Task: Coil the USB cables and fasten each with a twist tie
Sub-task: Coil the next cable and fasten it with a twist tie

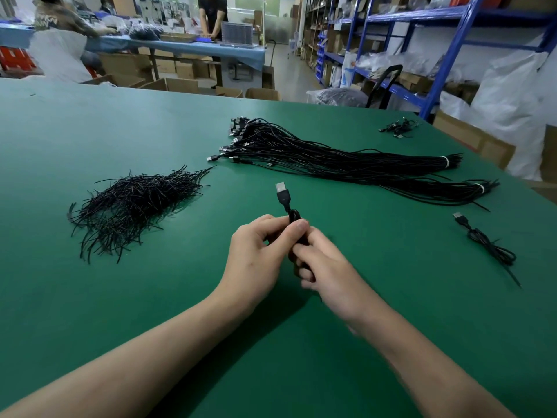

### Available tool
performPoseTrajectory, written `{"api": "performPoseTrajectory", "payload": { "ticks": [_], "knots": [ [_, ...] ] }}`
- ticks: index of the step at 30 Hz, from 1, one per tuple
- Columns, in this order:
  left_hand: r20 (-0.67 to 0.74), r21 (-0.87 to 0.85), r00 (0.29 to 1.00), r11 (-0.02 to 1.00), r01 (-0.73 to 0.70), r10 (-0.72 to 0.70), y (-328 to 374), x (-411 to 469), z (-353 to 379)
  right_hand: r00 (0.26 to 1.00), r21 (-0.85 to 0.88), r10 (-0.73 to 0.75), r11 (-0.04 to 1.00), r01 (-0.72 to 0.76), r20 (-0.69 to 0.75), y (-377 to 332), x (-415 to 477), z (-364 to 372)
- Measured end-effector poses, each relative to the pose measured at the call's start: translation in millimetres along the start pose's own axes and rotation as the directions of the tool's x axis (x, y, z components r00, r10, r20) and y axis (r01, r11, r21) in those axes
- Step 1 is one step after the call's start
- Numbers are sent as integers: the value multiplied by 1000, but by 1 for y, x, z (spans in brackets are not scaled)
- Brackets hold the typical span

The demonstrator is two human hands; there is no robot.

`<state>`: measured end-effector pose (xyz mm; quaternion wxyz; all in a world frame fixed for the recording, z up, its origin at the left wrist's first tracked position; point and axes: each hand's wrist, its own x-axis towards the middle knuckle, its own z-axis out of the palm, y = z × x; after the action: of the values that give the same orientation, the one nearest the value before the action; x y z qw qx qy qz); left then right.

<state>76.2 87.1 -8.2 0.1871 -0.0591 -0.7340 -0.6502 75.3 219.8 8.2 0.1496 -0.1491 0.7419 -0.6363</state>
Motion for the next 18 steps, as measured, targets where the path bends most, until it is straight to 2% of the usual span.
{"api": "performPoseTrajectory", "payload": {
  "ticks": [2,5,7,11,18],
  "knots": [
    [2,-37,999,998,50,-50,-2,2,0,997,194,54,979,-63,50,1,-1,-3],
    [52,-87,990,987,137,-132,-5,3,-1,989,296,76,949,-112,130,4,-3,-6],
    [104,-126,981,976,176,-163,-4,3,-1,982,310,73,942,-125,174,5,-3,-8],
    [127,-168,981,972,166,-146,-4,4,-2,969,347,91,922,-169,232,7,-2,-14],
    [153,-139,982,981,133,-111,-5,6,-3,982,291,91,947,-136,164,7,-6,-7]
  ]
}}
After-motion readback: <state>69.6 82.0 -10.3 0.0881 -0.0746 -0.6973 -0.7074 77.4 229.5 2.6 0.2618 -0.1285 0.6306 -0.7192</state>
